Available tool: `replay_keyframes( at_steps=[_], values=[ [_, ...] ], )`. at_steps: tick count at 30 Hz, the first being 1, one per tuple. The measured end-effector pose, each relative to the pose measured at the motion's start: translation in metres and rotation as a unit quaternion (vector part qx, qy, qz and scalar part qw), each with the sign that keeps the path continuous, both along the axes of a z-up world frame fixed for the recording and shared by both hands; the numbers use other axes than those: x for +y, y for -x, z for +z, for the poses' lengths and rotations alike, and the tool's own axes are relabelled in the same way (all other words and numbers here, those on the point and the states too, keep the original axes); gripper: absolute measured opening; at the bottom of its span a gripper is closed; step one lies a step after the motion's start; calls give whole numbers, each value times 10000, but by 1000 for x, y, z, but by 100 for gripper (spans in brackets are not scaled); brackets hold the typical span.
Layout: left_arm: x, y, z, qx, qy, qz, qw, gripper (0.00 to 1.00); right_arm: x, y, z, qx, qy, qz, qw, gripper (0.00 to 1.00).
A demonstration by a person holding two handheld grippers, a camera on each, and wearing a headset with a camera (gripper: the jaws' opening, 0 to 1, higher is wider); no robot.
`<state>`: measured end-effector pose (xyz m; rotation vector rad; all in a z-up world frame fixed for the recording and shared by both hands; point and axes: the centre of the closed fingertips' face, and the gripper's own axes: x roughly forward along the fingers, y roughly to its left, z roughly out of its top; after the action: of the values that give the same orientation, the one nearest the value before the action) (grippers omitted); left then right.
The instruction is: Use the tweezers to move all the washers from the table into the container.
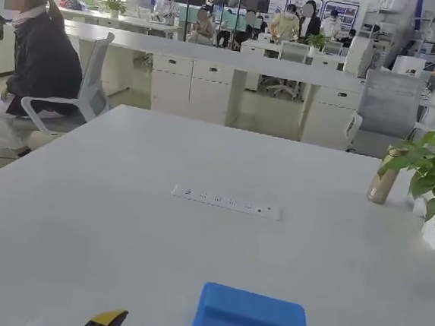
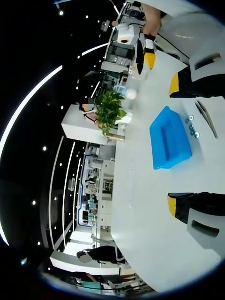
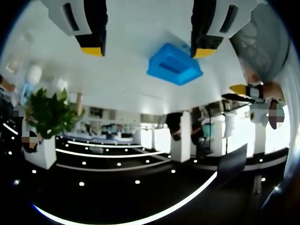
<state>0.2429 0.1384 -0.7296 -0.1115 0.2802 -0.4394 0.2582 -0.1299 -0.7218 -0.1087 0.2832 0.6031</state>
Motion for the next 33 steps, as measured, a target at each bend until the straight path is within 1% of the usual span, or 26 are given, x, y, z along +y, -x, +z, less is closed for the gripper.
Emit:
replay_keyframes(
  at_steps=[2,5,8,12,17,24,33],
  values=[
    [0,0,0,-9,-23,3,10000,84,1,0,-1,24,-9,25,10000,71],
    [3,-1,2,-62,-24,57,10000,84,3,1,-3,63,16,58,10000,71],
    [5,-1,2,-58,40,96,9999,83,5,2,-4,57,91,145,9998,68],
    [4,-2,2,-47,24,93,9999,83,5,1,-8,131,143,180,9996,69],
    [3,-3,1,-24,-21,67,10000,83,2,-1,-9,121,131,133,9998,68],
    [2,-2,0,-6,-35,36,10000,83,1,-2,-9,61,239,126,9996,67],
    [0,-1,-2,23,-54,8,10000,83,-1,-1,-9,54,209,87,9997,67]
  ],
)
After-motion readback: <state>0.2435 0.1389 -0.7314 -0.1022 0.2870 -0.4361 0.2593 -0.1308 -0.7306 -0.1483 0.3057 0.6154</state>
